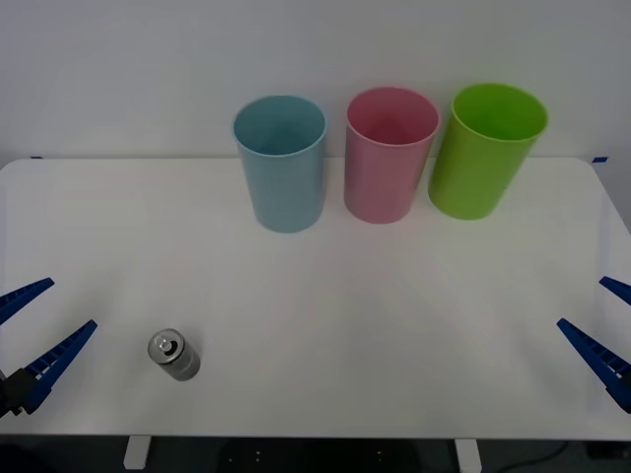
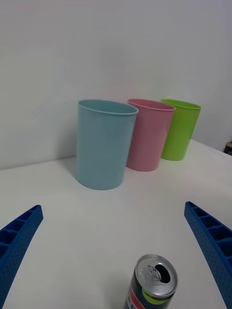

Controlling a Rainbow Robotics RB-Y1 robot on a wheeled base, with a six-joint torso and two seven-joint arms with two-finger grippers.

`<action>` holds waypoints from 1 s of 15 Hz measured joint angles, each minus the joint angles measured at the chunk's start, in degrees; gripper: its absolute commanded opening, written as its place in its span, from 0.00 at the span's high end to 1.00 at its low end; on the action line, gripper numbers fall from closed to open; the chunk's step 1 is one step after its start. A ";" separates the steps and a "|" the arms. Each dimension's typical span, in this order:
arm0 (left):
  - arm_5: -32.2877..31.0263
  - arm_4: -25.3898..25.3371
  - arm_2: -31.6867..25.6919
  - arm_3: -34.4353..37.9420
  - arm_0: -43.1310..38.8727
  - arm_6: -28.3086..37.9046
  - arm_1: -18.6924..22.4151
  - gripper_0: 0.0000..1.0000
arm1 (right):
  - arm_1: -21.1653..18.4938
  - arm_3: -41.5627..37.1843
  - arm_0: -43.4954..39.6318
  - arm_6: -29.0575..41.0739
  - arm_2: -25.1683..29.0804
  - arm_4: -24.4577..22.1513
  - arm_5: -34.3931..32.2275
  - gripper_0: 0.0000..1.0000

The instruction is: Grasp the object on the table and drop it into the matching bin: aluminum can to the light blue bin, PET bottle to the pink bin.

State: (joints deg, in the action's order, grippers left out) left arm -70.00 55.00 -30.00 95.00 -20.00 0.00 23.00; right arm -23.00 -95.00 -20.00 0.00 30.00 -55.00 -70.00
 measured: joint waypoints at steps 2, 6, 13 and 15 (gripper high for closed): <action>0.00 0.00 0.00 0.00 0.00 0.00 0.00 0.00 | 0.00 0.00 0.00 0.00 0.00 0.00 0.00 0.00; -1.18 -1.79 1.33 -0.48 -0.99 0.08 -2.98 0.00 | -0.01 0.01 -0.01 0.00 0.01 0.00 0.00 0.00; -1.17 -3.05 1.71 -0.46 -3.51 -1.05 -1.61 0.00 | 0.00 0.01 0.00 0.00 0.01 0.00 0.00 0.00; -1.18 -3.21 1.53 -0.50 -4.86 -1.93 -0.10 0.00 | 0.00 0.01 0.00 0.00 0.00 0.00 0.00 0.00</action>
State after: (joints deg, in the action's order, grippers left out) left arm -71.18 51.79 -28.47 94.50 -24.86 -1.93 22.90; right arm -23.00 -94.99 -20.00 0.00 30.00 -55.00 -70.00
